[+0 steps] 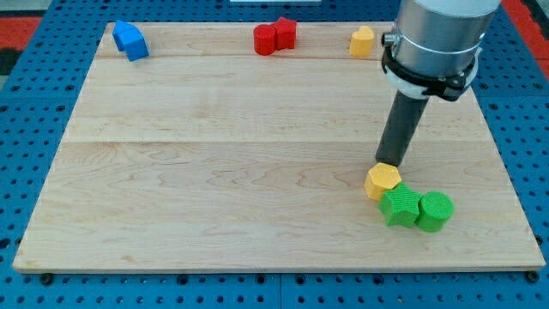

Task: Put yellow and green blocks together

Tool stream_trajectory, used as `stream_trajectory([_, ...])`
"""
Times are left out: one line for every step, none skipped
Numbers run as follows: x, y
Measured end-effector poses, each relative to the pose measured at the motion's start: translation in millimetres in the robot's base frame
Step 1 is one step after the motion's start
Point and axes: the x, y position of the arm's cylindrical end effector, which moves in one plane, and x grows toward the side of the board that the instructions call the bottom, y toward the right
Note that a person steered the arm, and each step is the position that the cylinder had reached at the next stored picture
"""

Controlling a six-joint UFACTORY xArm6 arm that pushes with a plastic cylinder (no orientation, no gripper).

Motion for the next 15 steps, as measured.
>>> stream_trajectory([-72.3, 42.6])
stream_trajectory([-155.4, 77.5])
stream_trajectory([-234.5, 108.7])
stream_trajectory([-277.2, 90.0])
stream_trajectory([-253.7, 27.3])
stream_trajectory([-234.8, -15.1])
stream_trajectory([-238.9, -36.8])
stream_trajectory([-212.6, -63.2])
stream_trajectory([-190.3, -87.2])
stream_trajectory([-142.4, -75.3])
stream_trajectory([-135.0, -85.8])
stream_trajectory([-181.1, -86.3])
stream_trajectory([-213.8, -97.6])
stream_trajectory([-193.7, -122.5])
stream_trajectory([-166.4, -80.6])
